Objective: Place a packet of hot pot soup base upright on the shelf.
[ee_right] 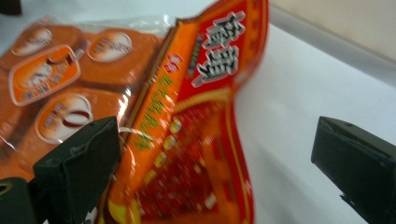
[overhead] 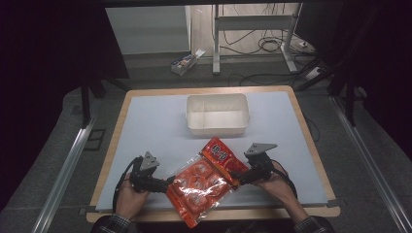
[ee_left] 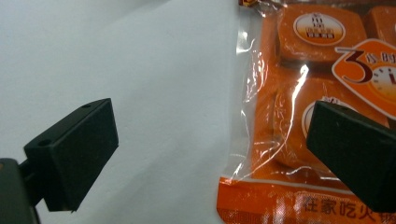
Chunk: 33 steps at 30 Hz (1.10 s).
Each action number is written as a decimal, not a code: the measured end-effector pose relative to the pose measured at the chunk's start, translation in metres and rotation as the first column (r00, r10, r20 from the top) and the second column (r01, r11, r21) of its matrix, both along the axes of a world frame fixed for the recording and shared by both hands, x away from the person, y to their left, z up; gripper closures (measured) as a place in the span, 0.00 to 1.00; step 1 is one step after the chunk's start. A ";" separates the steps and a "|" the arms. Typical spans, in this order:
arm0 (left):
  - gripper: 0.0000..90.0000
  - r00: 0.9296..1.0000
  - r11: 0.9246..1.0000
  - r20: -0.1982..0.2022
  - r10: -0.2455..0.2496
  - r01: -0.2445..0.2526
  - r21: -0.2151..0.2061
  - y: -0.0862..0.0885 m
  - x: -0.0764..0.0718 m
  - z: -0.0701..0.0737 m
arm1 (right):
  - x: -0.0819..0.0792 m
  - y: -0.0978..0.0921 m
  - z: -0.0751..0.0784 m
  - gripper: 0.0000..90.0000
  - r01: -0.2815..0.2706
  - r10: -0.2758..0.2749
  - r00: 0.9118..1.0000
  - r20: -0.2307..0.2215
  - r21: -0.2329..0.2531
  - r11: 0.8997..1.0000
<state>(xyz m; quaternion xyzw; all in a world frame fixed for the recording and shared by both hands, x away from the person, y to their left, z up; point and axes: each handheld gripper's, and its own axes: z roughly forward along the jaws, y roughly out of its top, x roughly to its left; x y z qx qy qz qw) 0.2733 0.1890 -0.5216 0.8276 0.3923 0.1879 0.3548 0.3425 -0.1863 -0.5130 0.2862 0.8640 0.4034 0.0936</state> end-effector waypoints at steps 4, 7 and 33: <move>0.02 1.000 1.000 0.003 -0.005 0.005 0.010 -0.002 0.000 -0.001 | 0.003 0.008 -0.003 0.03 -0.003 0.003 1.000 -0.011 -0.018 1.000; 0.02 1.000 1.000 0.000 -0.007 0.007 0.018 -0.003 0.000 -0.002 | 0.008 0.011 -0.007 0.08 -0.001 0.000 0.999 -0.038 -0.025 1.000; 0.02 1.000 0.997 0.010 -0.022 0.022 0.071 -0.007 0.001 -0.004 | 0.025 0.047 -0.013 0.99 -0.122 0.132 0.967 -0.218 0.060 0.991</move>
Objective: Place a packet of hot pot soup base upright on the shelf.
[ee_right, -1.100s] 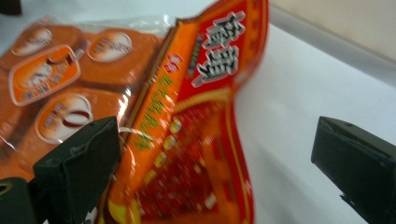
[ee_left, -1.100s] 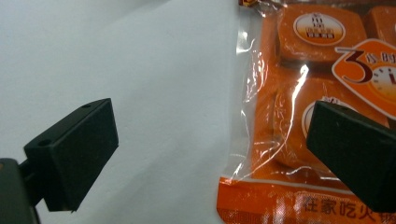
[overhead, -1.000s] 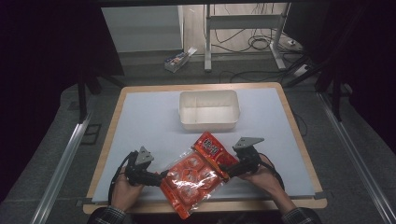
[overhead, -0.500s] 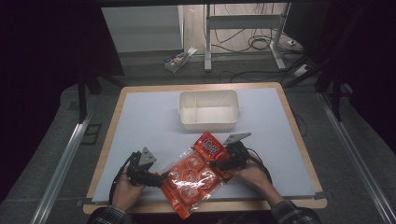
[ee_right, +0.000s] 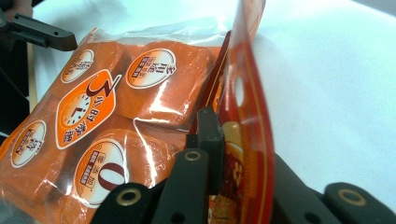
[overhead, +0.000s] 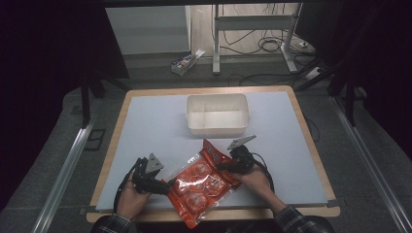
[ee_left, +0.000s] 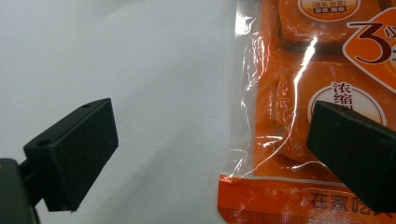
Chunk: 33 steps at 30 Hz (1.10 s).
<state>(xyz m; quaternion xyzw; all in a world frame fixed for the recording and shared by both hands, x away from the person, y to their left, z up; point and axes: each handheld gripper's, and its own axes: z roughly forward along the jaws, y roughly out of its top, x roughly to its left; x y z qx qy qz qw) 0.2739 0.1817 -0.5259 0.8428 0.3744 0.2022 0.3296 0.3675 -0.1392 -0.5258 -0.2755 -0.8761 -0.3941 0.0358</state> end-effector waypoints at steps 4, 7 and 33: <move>0.02 1.000 1.000 0.006 0.005 -0.005 0.000 0.001 0.000 0.001 | -0.001 0.000 0.006 0.99 0.002 -0.002 1.000 0.004 0.003 1.000; 0.02 1.000 1.000 0.014 0.011 -0.011 -0.001 0.002 -0.001 0.003 | -0.001 0.001 0.009 0.99 -0.003 0.003 1.000 0.010 -0.002 1.000; 0.04 0.999 0.999 0.019 0.033 -0.033 -0.001 0.007 -0.002 0.006 | 0.001 -0.009 0.105 0.99 -0.068 0.062 0.995 0.077 0.082 0.994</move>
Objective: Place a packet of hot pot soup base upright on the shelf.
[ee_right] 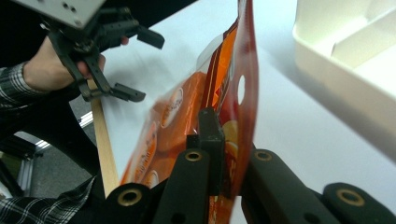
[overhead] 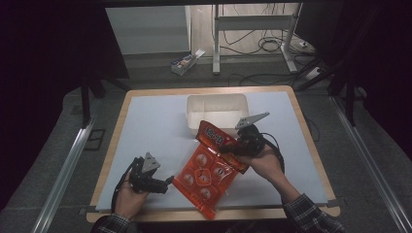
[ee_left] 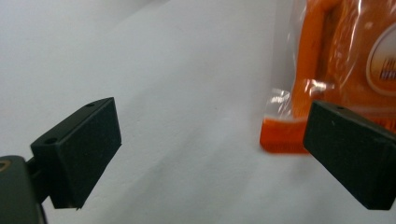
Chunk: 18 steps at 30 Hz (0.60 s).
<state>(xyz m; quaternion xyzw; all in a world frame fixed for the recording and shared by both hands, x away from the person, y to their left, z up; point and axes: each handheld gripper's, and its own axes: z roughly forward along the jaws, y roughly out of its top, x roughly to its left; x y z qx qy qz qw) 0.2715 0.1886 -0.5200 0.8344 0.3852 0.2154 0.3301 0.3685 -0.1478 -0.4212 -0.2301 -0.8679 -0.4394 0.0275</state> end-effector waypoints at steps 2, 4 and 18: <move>0.04 1.000 1.000 0.003 0.000 0.000 -0.001 0.000 0.000 0.001 | 0.000 0.000 0.005 0.99 -0.004 0.004 1.000 0.005 -0.001 1.000; 0.05 1.000 1.000 0.015 0.000 0.000 -0.001 0.000 -0.001 0.002 | 0.000 0.000 0.014 0.99 -0.012 0.012 1.000 0.013 -0.004 1.000; 0.05 1.000 1.000 0.018 -0.024 0.024 -0.012 -0.002 -0.002 0.002 | -0.003 -0.001 0.066 0.99 -0.026 0.028 0.994 0.107 -0.020 0.999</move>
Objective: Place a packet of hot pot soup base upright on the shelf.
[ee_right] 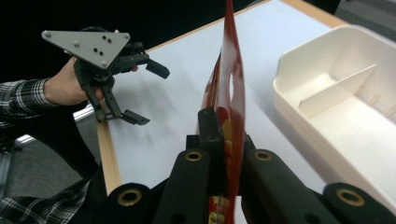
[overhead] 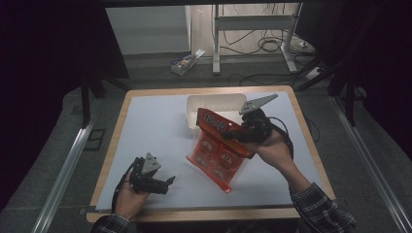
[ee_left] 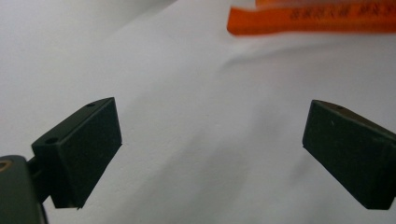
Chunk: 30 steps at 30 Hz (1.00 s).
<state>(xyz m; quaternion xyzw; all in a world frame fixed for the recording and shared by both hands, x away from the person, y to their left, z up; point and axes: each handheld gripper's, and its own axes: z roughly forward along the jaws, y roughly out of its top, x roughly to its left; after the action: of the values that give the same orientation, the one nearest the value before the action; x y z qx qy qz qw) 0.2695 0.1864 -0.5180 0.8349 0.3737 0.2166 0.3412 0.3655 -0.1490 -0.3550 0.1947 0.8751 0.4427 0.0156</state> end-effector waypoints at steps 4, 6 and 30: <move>0.05 1.000 1.000 -0.002 0.000 0.000 -0.001 0.000 0.000 0.000 | 0.001 0.000 0.013 0.99 0.005 -0.004 0.999 0.044 -0.015 1.000; 0.05 1.000 1.000 -0.001 -0.002 0.002 0.000 0.000 0.000 0.000 | 0.002 -0.001 0.015 0.99 0.009 -0.009 0.999 0.053 -0.016 1.000; 0.03 0.999 0.999 -0.028 -0.036 0.036 -0.011 -0.003 0.001 -0.003 | 0.050 -0.020 0.067 0.99 0.123 -0.121 0.983 0.137 -0.006 0.992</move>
<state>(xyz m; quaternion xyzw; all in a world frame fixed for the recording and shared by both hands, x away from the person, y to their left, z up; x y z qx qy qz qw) 0.2709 0.1835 -0.5205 0.8426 0.3647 0.1966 0.3441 0.4155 -0.1688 -0.2881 0.2173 0.8616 0.4468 0.1040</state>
